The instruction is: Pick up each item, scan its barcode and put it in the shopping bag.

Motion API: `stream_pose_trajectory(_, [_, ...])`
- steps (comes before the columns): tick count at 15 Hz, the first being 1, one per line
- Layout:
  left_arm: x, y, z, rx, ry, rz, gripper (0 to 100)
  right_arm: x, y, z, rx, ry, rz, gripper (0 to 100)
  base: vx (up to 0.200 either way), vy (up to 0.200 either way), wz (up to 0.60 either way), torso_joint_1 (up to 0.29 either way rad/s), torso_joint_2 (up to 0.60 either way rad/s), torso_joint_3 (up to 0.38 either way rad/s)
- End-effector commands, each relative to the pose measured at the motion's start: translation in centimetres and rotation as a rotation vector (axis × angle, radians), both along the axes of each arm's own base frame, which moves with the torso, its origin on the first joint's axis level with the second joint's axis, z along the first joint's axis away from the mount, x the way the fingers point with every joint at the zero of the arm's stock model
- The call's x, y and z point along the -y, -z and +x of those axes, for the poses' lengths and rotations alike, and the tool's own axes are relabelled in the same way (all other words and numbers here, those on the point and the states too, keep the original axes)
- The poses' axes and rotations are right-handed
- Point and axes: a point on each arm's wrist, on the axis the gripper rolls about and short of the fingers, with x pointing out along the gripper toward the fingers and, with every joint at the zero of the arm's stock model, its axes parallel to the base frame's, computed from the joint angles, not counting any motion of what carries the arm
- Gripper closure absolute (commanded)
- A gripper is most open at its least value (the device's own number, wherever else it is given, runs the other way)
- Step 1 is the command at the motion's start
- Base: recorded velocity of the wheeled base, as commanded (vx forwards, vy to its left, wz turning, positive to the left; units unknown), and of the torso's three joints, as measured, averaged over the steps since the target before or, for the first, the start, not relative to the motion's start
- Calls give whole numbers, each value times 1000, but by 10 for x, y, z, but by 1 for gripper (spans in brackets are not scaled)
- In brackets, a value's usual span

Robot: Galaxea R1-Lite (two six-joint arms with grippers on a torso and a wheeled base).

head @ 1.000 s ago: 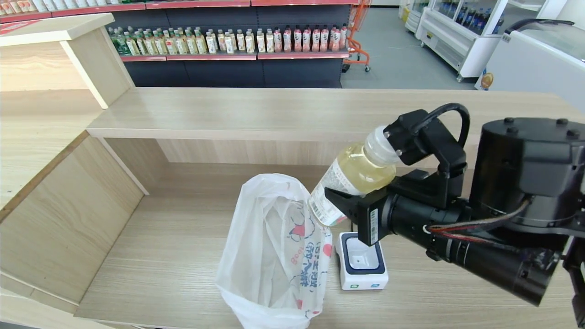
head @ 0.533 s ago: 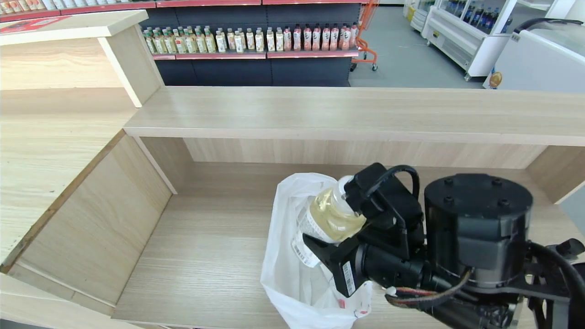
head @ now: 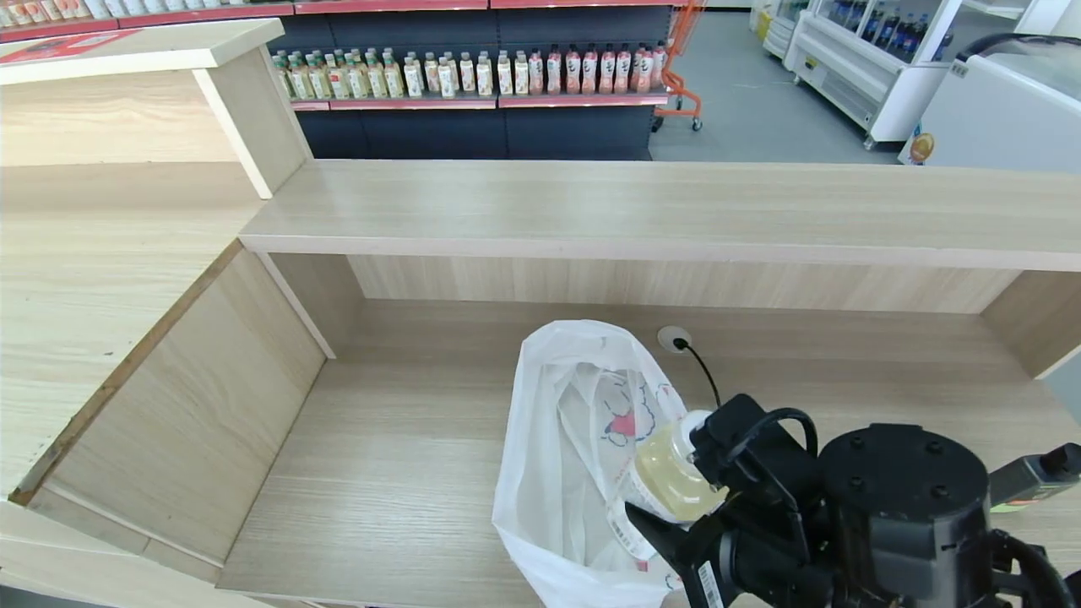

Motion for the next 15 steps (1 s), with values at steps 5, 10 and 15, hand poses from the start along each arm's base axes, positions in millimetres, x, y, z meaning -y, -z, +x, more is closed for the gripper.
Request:
stream_pose_trajectory(5, [0,0,0,0,1,0,0,22,9,13,-67,-13,29,100,0,0,0,0,0,0])
stream_pose_trajectory(10, [0,0,0,0,1,0,0,11,41,25,-59,-50,53,100,0,0,0,0,0,0])
stream_pose_trajectory(15, [0,0,0,0,1,0,0,13,53,31,-42,-50,42,100,0,0,0,0,0,0])
